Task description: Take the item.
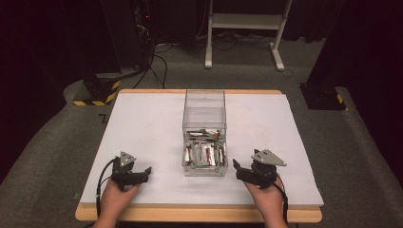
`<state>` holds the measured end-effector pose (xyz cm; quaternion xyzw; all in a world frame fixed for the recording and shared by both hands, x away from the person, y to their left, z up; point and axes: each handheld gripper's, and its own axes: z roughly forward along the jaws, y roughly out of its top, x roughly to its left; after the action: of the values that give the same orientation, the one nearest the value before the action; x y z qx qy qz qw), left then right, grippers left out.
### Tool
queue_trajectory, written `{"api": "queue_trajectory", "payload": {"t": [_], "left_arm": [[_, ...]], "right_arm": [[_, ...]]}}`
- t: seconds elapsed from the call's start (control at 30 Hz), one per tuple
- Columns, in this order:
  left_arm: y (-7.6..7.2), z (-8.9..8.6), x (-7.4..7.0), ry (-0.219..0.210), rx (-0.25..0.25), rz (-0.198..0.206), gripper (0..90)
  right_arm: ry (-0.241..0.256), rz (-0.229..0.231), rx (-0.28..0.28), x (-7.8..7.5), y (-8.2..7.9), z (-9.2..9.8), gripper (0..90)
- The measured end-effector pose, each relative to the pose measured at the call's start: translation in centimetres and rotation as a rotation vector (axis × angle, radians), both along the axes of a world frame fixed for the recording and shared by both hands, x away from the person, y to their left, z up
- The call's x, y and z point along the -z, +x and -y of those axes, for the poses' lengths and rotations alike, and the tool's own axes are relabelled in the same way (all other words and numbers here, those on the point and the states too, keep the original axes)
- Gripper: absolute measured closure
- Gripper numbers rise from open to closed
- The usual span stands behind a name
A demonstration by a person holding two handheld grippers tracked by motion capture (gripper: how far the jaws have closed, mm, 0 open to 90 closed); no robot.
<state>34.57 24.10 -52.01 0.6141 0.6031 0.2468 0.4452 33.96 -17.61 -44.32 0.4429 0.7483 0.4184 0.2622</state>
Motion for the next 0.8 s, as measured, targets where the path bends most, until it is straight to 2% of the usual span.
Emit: {"api": "queue_trajectory", "payload": {"t": [0.8], "left_arm": [[0.0, 0.0, 0.0, 0.001, 0.000, 0.000, 12.1]], "right_arm": [[0.003, 0.009, -0.047, -1.9, 0.5, -2.4, 17.4]]}}
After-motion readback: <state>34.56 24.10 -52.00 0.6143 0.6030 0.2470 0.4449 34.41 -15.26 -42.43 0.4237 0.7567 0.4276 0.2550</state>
